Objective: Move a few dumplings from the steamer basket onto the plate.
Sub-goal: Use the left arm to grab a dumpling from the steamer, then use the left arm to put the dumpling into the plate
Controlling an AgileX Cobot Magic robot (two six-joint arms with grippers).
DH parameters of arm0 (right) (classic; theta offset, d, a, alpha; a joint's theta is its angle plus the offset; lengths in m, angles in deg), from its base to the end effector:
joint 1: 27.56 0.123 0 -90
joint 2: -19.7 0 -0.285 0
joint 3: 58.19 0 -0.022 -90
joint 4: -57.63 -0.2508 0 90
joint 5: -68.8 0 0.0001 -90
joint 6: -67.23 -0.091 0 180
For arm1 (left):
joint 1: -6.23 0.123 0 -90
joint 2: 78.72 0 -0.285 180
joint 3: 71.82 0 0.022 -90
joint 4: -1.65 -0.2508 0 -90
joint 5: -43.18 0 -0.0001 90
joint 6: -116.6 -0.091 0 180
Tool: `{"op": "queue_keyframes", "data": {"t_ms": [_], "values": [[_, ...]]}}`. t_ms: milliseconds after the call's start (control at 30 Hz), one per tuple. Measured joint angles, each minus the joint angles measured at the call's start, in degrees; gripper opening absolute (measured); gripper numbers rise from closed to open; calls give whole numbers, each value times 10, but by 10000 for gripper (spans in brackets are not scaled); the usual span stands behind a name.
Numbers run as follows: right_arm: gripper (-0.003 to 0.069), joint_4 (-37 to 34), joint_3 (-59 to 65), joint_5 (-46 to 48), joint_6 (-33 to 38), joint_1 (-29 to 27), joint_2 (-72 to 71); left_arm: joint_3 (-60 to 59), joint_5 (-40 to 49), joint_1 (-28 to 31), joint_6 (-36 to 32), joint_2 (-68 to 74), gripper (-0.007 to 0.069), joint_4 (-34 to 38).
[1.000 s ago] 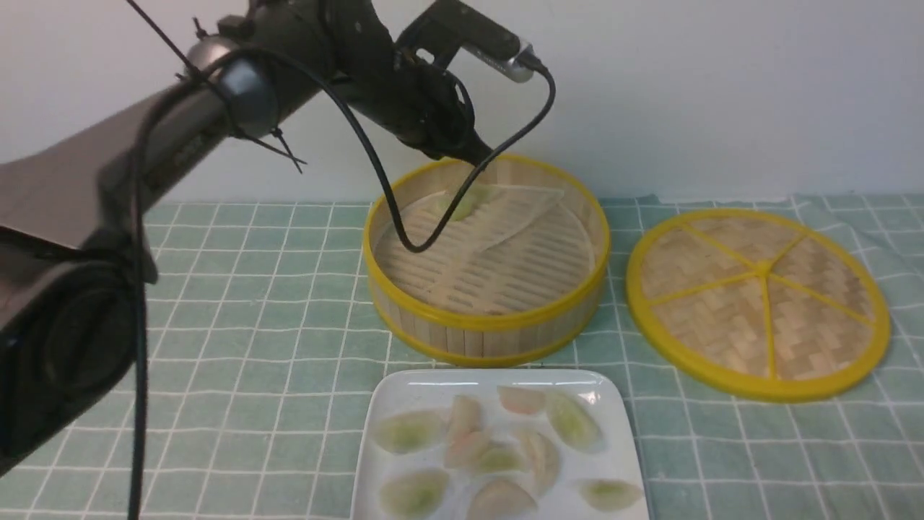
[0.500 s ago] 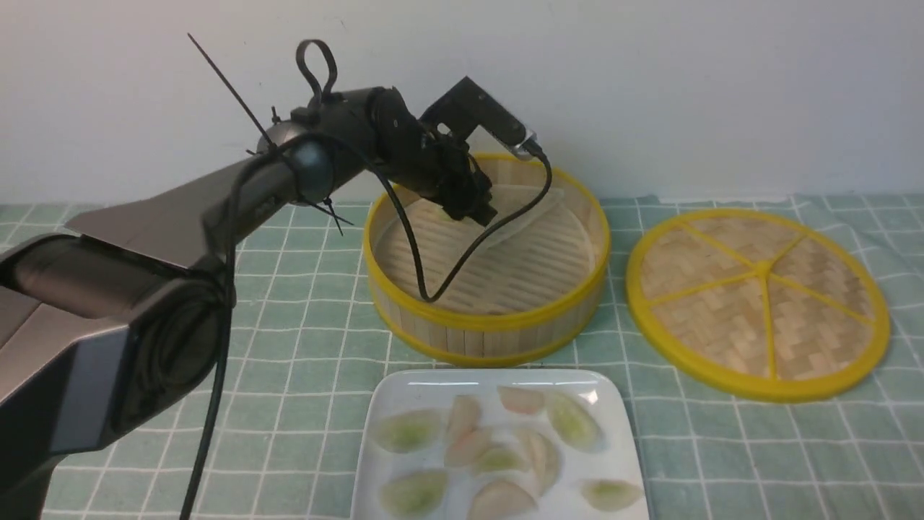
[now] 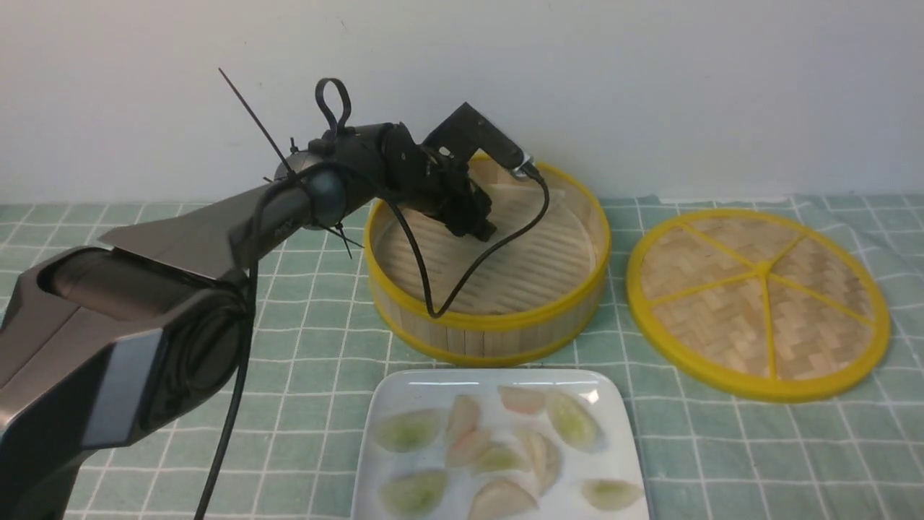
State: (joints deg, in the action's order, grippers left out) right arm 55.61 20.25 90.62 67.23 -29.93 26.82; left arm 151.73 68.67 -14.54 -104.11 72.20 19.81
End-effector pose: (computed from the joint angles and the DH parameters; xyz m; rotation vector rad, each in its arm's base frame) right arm 0.0524 -0.0010 0.1724 0.0604 1.8729 0.0063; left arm 0.5213 -0.2108 0.1475 0.9413 2.0924 -0.1235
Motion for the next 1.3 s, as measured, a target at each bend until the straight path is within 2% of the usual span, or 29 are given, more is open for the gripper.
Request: {"op": "queue_keyframes", "data": {"t_ms": [67,100,233,433,633,667,800,1000,1167,1300], "values": [[-14,0,0,0,0,0,0,2,21,1,3,-5,174,-1],[-14,0,0,0,0,0,0,2,44,1,6,-14,165,-2],[-14,0,0,0,0,0,0,2,117,0,30,-49,166,-2],[-14,0,0,0,0,0,0,3,164,0,48,-109,166,-2],[-14,0,0,0,0,0,0,3,295,0,71,-161,166,-2],[-14,0,0,0,0,0,0,3,338,0,76,-177,166,0],[-14,0,0,0,0,0,0,3,435,0,79,-212,166,28],[-14,0,0,0,0,0,0,-38,448,-6,111,-243,166,68],[-14,0,0,0,0,0,0,-201,448,-38,125,-287,166,68],[-14,0,0,0,0,0,0,-280,447,-71,120,-292,166,65]]}}
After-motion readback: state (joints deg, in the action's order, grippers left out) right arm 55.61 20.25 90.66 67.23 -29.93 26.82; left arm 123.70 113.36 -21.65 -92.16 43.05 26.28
